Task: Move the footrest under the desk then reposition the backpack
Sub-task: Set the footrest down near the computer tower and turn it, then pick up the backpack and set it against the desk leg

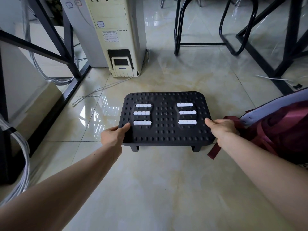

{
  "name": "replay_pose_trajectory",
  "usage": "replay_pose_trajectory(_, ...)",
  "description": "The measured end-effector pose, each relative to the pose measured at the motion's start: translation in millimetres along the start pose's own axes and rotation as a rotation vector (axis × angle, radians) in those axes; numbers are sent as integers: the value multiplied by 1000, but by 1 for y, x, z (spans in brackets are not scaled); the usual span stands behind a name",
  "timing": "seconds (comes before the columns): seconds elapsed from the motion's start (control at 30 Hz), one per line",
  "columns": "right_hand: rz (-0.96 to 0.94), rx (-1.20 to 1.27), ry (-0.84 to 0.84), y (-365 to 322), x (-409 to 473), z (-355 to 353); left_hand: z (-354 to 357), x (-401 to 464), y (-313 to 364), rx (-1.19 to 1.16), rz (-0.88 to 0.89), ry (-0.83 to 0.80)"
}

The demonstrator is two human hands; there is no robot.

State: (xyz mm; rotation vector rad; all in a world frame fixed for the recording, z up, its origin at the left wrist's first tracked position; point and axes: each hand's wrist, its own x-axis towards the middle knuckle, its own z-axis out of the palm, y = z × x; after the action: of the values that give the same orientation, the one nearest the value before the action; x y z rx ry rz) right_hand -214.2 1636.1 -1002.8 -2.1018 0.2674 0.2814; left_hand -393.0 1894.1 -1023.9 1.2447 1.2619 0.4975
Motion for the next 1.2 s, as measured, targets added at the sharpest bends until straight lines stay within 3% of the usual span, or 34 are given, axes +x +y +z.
replay_pose_trajectory(0.53, -51, -67, -7, -3, -4, -6, -3, -7, 10, 29, 53, -42)
replay_pose_trajectory(0.93, -110, -105, 20, -19, -13, -17, 0, -31, 37, 110, 229, -61)
replay_pose_trajectory(1.2, -148, -49, 28, -38, -26, -41, 26, -62, 59, 174, 353, -237)
